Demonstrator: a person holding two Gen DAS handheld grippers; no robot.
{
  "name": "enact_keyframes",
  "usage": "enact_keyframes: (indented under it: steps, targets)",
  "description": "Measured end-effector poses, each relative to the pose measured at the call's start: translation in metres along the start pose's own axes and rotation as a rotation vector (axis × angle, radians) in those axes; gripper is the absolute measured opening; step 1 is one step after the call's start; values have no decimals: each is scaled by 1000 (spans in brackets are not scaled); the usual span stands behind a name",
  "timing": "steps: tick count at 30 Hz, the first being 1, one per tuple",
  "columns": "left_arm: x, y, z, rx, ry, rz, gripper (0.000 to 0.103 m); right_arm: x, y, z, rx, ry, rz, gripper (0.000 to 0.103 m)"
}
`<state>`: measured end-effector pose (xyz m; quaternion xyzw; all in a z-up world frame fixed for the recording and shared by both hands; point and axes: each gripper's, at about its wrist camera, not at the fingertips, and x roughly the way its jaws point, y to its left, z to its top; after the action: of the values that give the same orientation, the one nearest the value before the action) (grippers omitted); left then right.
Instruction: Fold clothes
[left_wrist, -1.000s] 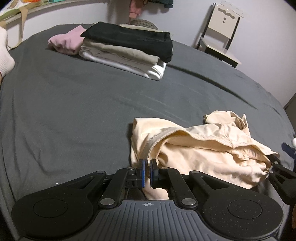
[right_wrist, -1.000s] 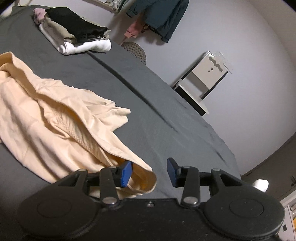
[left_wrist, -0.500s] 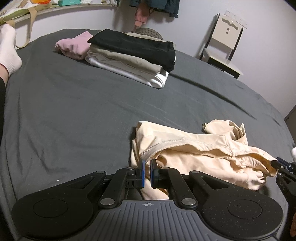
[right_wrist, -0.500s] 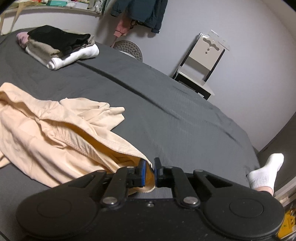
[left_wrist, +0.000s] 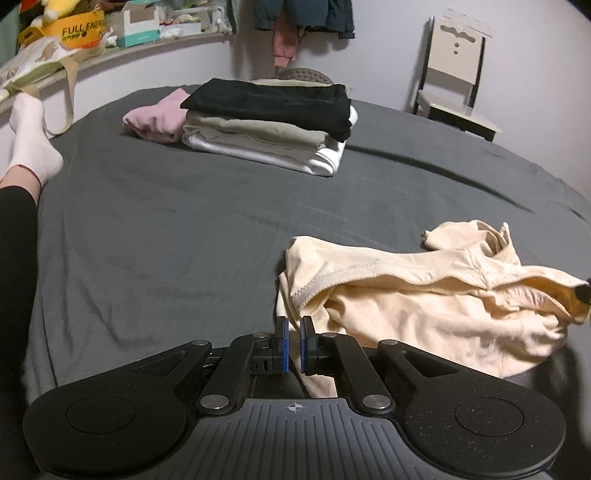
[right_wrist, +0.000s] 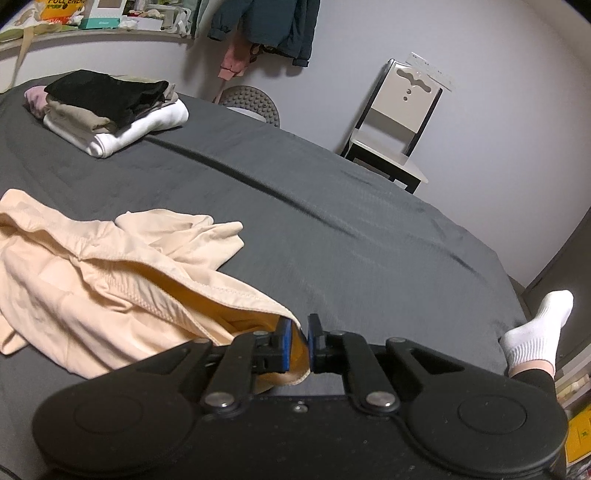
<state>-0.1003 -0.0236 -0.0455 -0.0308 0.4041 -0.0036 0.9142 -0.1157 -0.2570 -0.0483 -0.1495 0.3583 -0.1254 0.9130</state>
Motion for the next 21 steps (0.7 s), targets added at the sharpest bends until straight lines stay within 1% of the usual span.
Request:
enact_keyframes:
  steps: [1, 3, 4, 5, 6, 8, 10, 14, 16, 18, 21]
  targets:
    - [-2, 1, -1, -1, -1, -8, 3, 0, 0, 0, 0, 1, 1, 9]
    - [-3, 3, -1, -10, 2, -28, 18, 0, 0, 0, 1, 5, 3, 9]
    - [-2, 5, 0, -16, 2, -34, 43, 0, 0, 0, 1, 5, 4, 9]
    - [-2, 6, 0, -22, -4, -30, 62, 0, 0, 0, 2, 4, 5, 9]
    - [-2, 6, 0, -27, -18, -25, 64, -1, 0, 0, 4, 4, 6, 9]
    - [-4, 8, 1, -31, -49, -38, 64, -1, -1, 0, 6, 4, 8, 9]
    - [-2, 9, 4, -33, -53, -38, 64, -1, -1, 0, 7, 6, 10, 9]
    - [4, 5, 4, 6, -62, 9, 64, -1, 0, 0, 8, 5, 10, 9]
    - [7, 3, 3, 8, -69, 19, 63, -1, -1, 0, 10, 5, 10, 9]
    - [10, 4, 2, -12, -72, 26, 63, 0, -1, 0, 11, 6, 9, 9]
    - [15, 8, 1, -73, -74, 31, 63, 0, -1, 0, 13, 6, 3, 9]
